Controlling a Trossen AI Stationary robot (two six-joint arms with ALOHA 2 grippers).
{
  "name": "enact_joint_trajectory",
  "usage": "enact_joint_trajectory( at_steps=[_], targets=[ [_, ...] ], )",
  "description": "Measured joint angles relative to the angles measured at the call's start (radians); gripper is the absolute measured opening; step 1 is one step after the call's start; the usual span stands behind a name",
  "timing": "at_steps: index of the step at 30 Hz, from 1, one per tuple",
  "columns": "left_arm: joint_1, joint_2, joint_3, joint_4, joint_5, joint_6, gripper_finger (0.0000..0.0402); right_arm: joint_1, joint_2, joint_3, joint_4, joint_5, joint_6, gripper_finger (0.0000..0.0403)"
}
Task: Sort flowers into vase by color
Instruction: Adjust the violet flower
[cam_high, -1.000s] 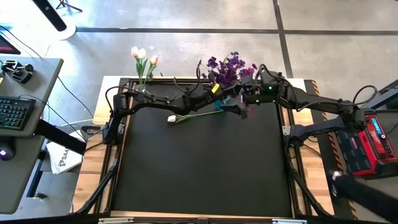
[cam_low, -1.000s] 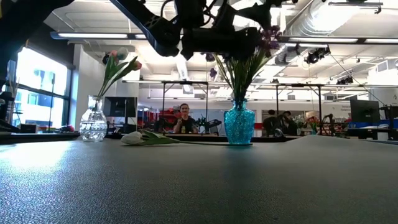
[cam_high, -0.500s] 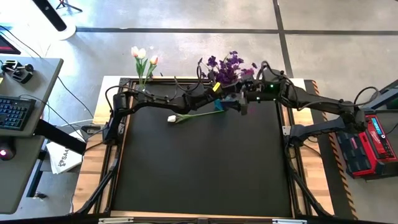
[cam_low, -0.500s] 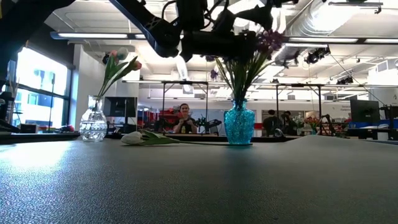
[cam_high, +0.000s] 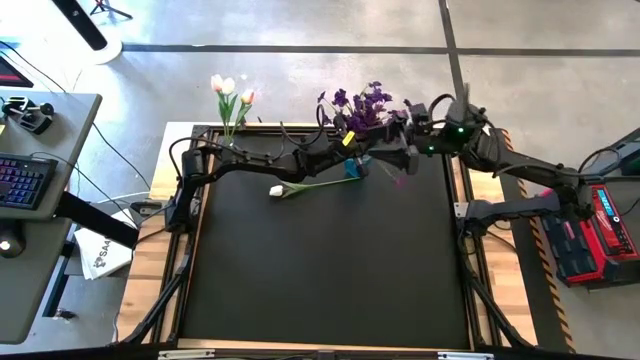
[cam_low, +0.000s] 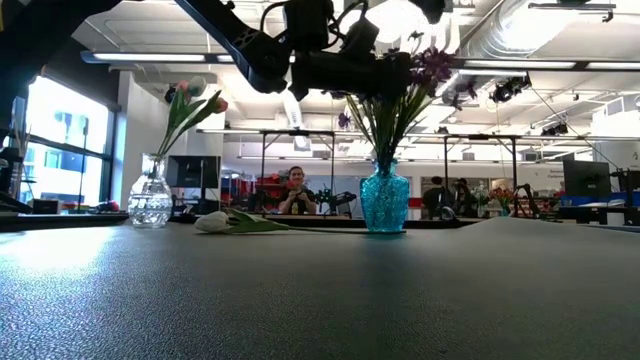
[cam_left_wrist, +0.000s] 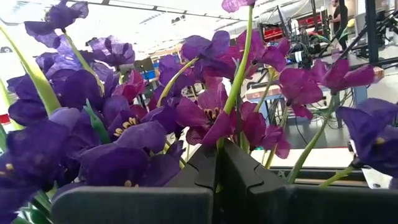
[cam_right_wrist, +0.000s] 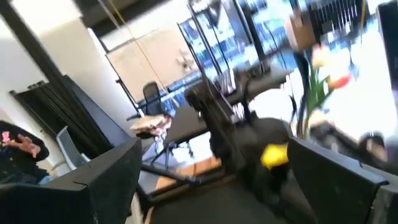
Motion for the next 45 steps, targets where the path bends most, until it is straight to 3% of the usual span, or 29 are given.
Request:
enact_joint_trajectory(
  at_steps=[10, 15, 19, 28, 39, 45],
  targets=[
    [0.000, 0.000, 0.000, 0.000, 0.000, -0.001, 0.0000, 0.011, -0.072, 0.001, 0.162, 0.026, -0.149, 0.0373],
    [0.006, -0.010, 0.000, -0.008, 0.043, 0.007, 0.0010, 0.062, -0.107, 0.001, 0.009, 0.073, -0.171, 0.0373],
    [0.024, -0.033, 0.000, -0.034, 0.128, -0.025, 0.0029, 0.141, -0.112, 0.001, -0.138, 0.199, -0.239, 0.0373],
    [0.036, -0.103, 0.000, -0.072, 0.153, -0.074, 0.0057, 0.284, -0.121, 0.001, -0.167, 0.392, -0.287, 0.0373],
    [0.027, -0.175, 0.000, -0.131, 0.165, -0.079, 0.0062, 0.377, -0.126, 0.001, -0.178, 0.448, -0.334, 0.0373],
    [0.027, -0.220, 0.000, -0.187, 0.187, -0.069, 0.0101, 0.391, -0.126, 0.001, -0.178, 0.448, -0.345, 0.0373]
  ],
)
